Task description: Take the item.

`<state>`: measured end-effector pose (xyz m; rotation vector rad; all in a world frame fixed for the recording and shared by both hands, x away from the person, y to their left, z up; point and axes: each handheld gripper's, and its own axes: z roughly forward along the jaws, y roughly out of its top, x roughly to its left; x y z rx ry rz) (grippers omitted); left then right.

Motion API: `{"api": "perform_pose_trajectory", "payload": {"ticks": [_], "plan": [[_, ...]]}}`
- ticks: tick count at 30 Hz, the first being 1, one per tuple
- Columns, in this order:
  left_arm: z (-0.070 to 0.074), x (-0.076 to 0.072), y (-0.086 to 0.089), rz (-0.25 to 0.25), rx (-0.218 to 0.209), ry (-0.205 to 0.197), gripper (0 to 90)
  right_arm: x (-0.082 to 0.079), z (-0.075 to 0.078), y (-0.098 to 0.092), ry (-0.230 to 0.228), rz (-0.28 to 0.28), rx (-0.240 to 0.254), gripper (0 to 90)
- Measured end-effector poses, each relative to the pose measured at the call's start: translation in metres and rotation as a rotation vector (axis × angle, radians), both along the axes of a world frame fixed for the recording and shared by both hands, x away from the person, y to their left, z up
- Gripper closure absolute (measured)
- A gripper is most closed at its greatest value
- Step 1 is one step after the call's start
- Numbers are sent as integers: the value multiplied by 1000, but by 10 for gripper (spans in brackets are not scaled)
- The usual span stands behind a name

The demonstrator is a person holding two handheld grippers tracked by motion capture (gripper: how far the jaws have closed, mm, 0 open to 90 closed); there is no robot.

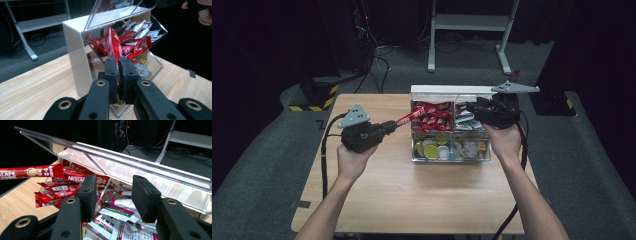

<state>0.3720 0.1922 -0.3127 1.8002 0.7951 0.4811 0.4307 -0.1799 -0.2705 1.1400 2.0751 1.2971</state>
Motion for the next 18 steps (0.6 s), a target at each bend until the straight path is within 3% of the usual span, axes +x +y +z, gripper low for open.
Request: {"api": "perform_pose_trajectory", "payload": {"ticks": [3,18], "plan": [[0,-3,5,9,3,-7,855,0,0,0,-1,-2,6,553],[-5,-14,26,44,-60,-3,854,1,0,-2,0,7,16,555]]}}
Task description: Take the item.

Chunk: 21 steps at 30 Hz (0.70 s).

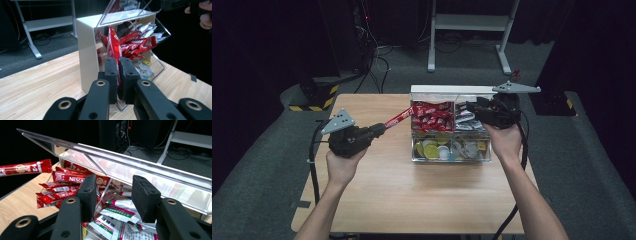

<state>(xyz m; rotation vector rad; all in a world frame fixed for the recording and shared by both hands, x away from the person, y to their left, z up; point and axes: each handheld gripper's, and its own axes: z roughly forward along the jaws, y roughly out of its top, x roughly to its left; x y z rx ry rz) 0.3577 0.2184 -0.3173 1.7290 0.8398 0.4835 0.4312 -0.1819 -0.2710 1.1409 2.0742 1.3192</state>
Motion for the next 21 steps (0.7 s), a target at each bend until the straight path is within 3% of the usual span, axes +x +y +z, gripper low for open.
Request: {"api": "perform_pose_trajectory", "payload": {"ticks": [11,21], "plan": [[-5,-4,16,30,-30,6,854,-1,-1,-3,-4,-2,10,554],[-18,-9,34,99,-37,13,854,-2,-2,-3,-13,-3,8,546]]}}
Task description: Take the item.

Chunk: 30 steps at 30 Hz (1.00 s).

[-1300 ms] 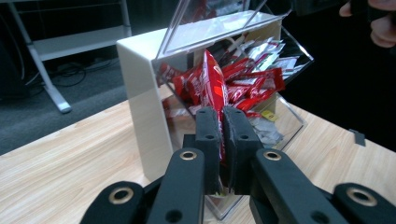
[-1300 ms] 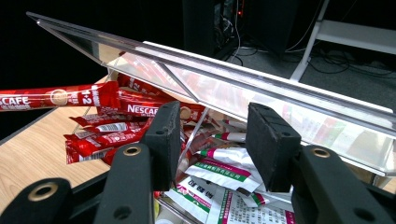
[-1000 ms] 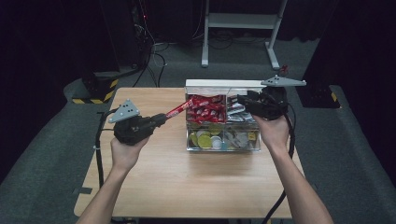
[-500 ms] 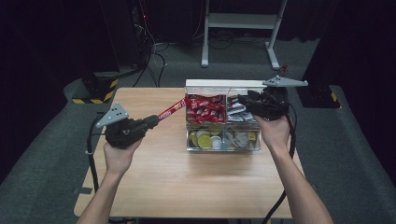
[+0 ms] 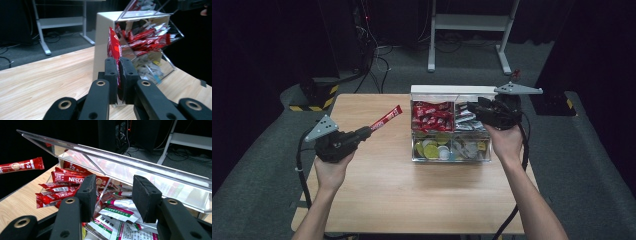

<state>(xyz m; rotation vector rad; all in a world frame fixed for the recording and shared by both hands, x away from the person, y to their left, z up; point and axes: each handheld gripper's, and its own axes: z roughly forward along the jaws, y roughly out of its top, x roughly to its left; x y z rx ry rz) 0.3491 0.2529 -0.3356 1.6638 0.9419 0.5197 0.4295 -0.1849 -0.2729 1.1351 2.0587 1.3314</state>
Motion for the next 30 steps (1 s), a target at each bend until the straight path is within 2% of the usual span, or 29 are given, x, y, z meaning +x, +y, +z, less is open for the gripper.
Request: {"api": "perform_pose_trajectory", "payload": {"ticks": [7,11,15,21,30], "plan": [[-8,-3,10,34,-20,4,855,0,0,0,0,0,-1,545],[-11,-4,13,56,3,5,855,0,0,0,0,-1,0,545],[-19,-6,15,75,0,10,854,0,0,0,2,0,-3,544],[-29,-8,16,93,31,13,855,0,0,0,0,-2,-5,544],[-51,-4,18,124,35,50,855,1,0,1,3,-3,-9,544]]}}
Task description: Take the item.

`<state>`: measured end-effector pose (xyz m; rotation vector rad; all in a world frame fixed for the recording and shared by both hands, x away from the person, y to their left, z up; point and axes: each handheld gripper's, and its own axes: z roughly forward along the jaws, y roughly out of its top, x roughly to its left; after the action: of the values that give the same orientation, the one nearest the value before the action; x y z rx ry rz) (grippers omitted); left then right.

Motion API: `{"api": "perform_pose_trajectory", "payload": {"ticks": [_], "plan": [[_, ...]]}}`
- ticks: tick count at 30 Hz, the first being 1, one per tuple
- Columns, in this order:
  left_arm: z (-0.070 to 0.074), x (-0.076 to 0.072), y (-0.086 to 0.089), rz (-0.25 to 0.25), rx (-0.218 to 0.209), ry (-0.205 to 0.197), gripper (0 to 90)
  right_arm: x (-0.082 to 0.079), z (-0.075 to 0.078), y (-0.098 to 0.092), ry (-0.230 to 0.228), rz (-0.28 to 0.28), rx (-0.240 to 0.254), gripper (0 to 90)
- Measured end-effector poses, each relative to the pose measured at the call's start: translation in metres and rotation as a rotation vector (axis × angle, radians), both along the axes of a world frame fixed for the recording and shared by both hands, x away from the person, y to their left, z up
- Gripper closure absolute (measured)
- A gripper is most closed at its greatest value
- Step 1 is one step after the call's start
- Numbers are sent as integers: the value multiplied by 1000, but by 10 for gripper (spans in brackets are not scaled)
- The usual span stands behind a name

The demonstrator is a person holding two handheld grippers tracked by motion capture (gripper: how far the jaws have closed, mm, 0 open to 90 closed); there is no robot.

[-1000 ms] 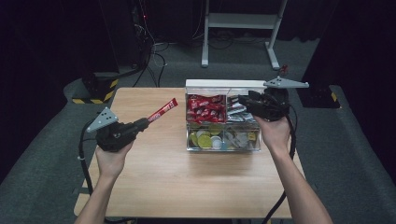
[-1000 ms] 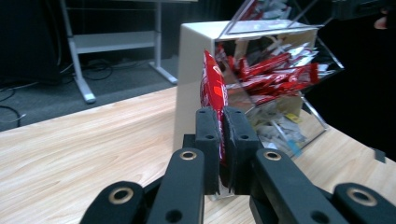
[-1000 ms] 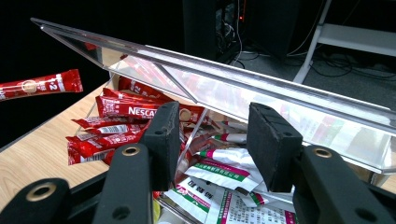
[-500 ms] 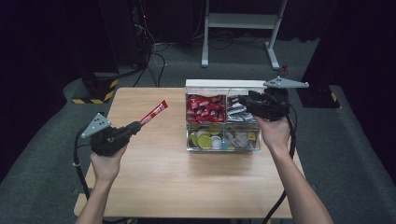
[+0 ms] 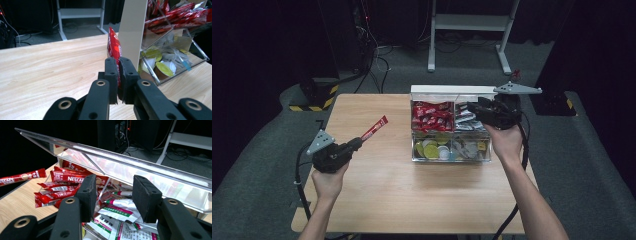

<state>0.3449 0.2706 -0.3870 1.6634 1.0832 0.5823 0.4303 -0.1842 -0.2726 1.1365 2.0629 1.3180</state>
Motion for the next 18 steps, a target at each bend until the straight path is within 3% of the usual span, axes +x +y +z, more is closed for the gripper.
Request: {"api": "perform_pose_trajectory", "payload": {"ticks": [18], "plan": [[-49,8,-2,77,52,97,854,0,0,0,2,-1,1,544]]}}
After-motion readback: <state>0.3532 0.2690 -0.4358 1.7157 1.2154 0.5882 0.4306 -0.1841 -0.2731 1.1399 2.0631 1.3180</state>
